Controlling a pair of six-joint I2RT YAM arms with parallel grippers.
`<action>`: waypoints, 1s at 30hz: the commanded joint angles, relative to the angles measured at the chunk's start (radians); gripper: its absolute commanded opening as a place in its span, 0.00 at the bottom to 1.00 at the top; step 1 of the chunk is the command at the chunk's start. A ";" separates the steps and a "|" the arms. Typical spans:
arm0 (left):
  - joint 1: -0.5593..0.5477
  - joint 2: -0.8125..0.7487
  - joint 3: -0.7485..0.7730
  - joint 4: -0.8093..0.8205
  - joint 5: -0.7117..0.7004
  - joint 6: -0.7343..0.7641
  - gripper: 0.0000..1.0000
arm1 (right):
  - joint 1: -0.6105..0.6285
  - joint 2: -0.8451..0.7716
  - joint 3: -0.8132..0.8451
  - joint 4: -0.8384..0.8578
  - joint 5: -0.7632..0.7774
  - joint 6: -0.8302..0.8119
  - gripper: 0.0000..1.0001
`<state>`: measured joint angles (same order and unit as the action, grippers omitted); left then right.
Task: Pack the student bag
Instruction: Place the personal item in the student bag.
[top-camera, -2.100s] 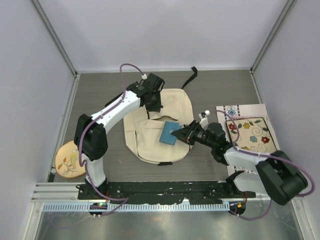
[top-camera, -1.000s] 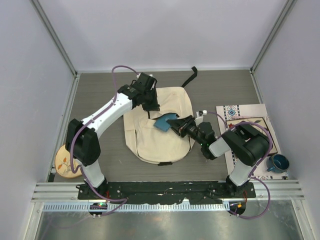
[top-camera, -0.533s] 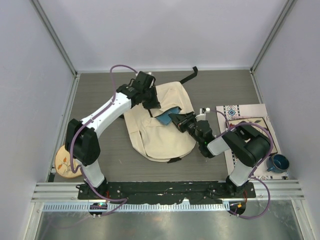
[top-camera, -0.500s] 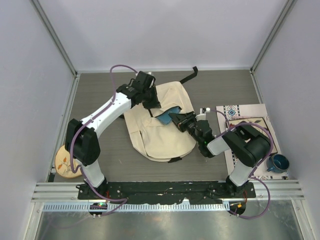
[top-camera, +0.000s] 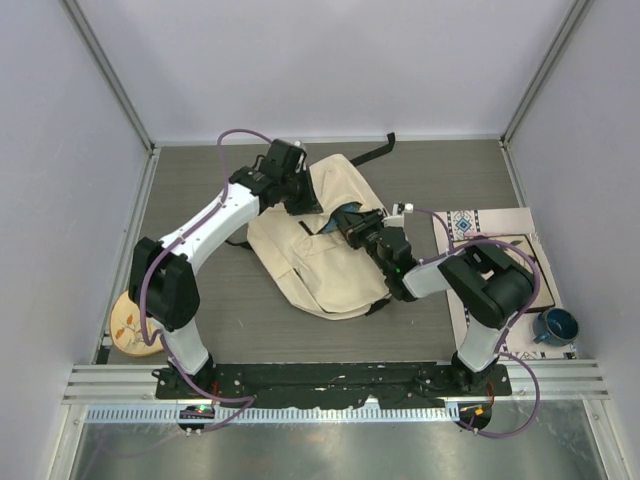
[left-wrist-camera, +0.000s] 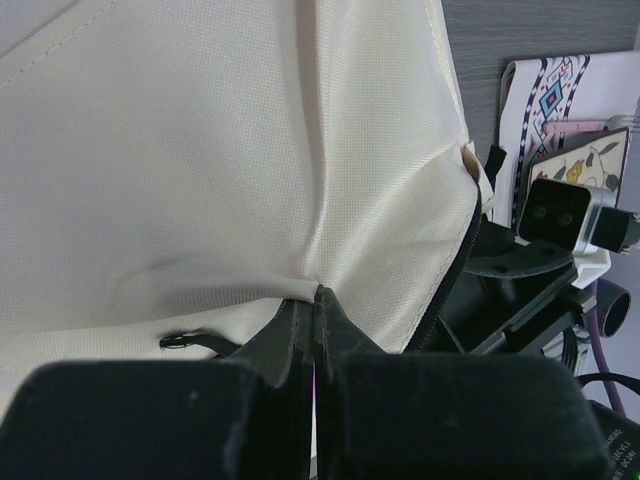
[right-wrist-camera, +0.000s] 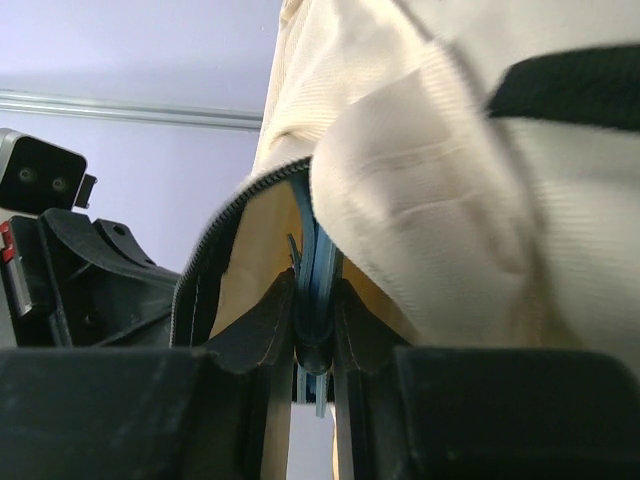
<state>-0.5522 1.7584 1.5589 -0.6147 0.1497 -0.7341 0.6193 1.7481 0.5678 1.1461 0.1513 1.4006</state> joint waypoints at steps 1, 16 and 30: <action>-0.002 -0.062 0.023 -0.016 0.100 0.010 0.00 | 0.046 0.048 0.084 0.081 0.132 0.012 0.01; 0.041 -0.060 -0.011 -0.025 0.142 0.044 0.09 | 0.057 0.179 0.282 -0.063 0.057 -0.157 0.11; 0.107 -0.180 -0.187 0.059 0.090 0.029 0.75 | 0.042 -0.117 0.176 -0.649 0.111 -0.408 0.68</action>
<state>-0.4484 1.6657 1.4101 -0.6010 0.2386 -0.7013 0.6697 1.7313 0.7544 0.7170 0.2047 1.1278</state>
